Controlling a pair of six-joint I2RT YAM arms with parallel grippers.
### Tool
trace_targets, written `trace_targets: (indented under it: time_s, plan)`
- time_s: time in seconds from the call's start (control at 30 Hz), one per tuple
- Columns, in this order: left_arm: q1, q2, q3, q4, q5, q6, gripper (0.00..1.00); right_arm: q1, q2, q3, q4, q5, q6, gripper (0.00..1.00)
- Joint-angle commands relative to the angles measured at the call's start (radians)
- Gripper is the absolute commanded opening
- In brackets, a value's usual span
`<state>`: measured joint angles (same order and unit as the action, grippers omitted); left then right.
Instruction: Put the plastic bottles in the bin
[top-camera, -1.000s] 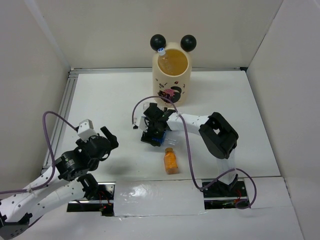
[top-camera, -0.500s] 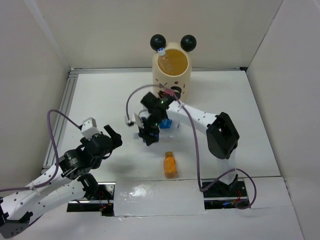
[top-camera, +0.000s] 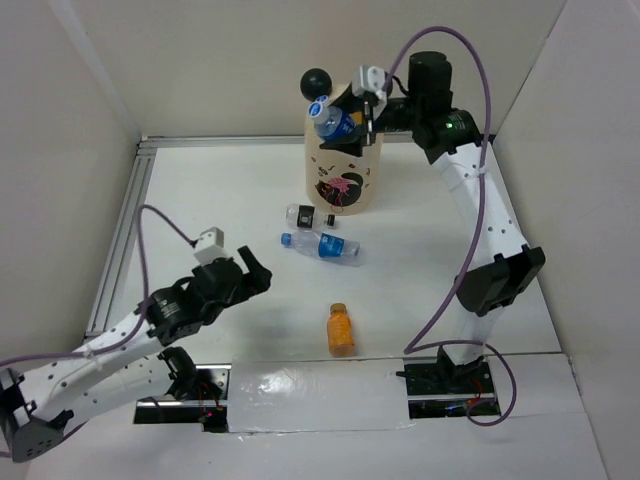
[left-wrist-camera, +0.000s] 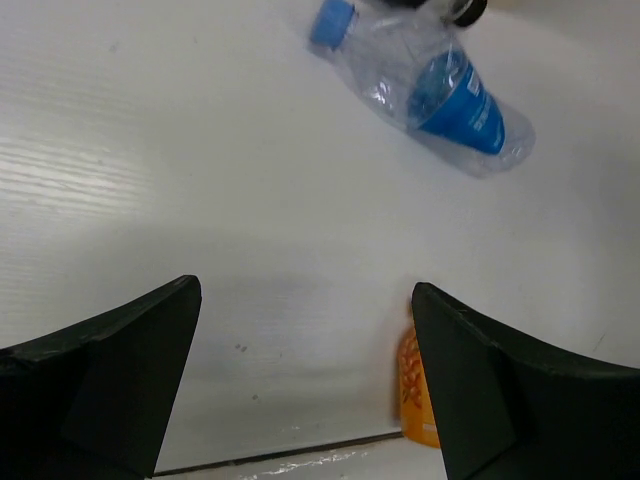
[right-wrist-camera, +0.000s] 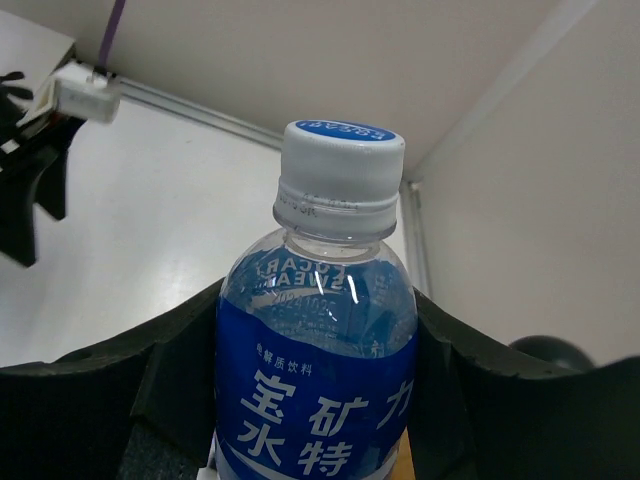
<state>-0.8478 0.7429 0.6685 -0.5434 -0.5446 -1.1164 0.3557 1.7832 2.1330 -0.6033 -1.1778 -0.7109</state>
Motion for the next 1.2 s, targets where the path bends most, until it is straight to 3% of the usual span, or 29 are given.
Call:
trace_targets:
  time_s: [0.0,0.13,0.37,0.43,0.67,0.8,0.87,0.9,1.07,1.17]
  plan:
    - [-0.013,0.105,0.034,0.131,0.179,0.070,0.99,-0.059,0.017,-0.016,0.235,-0.141,-0.033,0.00]
    - [-0.013,0.159,0.034,0.194,0.235,0.092,0.99,-0.112,0.133,0.099,0.111,-0.311,-0.248,0.00]
    - [-0.013,0.159,0.025,0.212,0.244,0.101,0.99,-0.141,0.214,0.117,0.128,-0.402,-0.403,0.00]
    - [-0.013,0.170,0.016,0.212,0.264,0.101,0.99,-0.152,0.261,0.139,0.047,-0.440,-0.552,0.00]
    - [-0.022,0.190,0.025,0.212,0.275,0.092,0.99,-0.161,0.349,0.173,0.011,-0.441,-0.622,0.02]
    - [-0.022,0.199,0.025,0.212,0.275,0.082,0.99,-0.172,0.358,0.151,-0.039,-0.441,-0.642,0.19]
    - [-0.031,0.208,0.025,0.212,0.275,0.082,0.99,-0.181,0.358,0.151,-0.079,-0.441,-0.642,0.45]
    - [-0.031,0.208,0.025,0.221,0.275,0.082,0.99,-0.181,0.358,0.151,-0.090,-0.441,-0.642,0.99]
    - [-0.031,0.277,0.045,0.241,0.284,0.113,0.99,-0.181,0.331,0.195,-0.170,-0.441,-0.625,0.99]
    - [-0.031,0.292,0.056,0.253,0.295,0.122,0.99,-0.181,0.282,0.215,-0.054,-0.441,-0.453,0.99]
